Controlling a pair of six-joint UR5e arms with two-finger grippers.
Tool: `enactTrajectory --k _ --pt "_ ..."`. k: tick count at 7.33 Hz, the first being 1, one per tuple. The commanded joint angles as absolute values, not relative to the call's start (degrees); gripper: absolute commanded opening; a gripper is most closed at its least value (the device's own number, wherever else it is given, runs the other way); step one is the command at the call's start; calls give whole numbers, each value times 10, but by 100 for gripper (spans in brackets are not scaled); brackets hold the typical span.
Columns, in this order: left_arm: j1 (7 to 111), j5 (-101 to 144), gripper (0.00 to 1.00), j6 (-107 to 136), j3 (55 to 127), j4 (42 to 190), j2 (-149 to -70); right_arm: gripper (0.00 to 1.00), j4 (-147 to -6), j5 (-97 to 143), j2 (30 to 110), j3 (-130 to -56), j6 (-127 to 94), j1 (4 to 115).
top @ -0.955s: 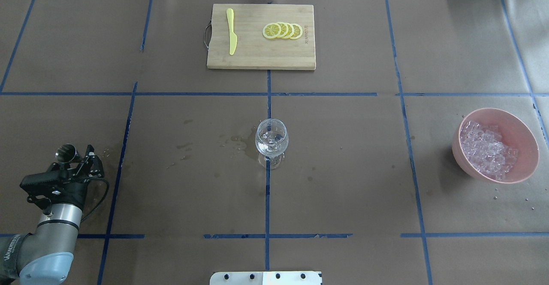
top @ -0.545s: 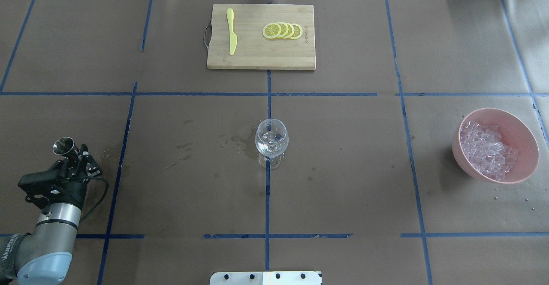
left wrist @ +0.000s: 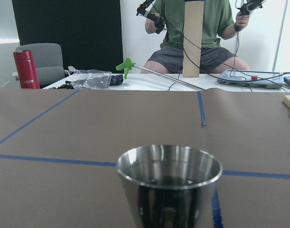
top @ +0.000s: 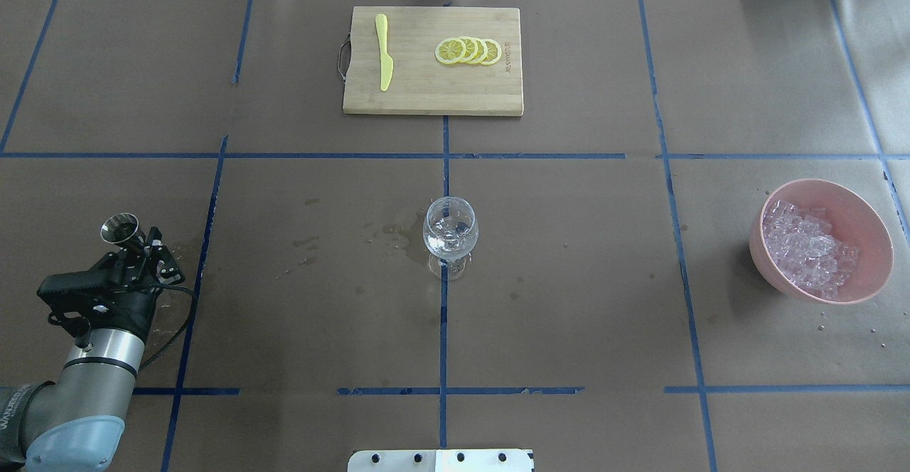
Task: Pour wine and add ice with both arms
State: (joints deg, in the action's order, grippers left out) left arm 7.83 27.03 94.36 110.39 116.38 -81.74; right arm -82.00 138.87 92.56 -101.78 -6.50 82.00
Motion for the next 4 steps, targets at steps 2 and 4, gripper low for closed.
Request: enactTrajectory --k 2,4 --pt "112 273 0 768 1151 1212 -931 100 -820 1389 926 -1017 -66 820" --pt "112 272 0 695 1158 1213 -996 100 -820 1389 926 -1017 -65 820"
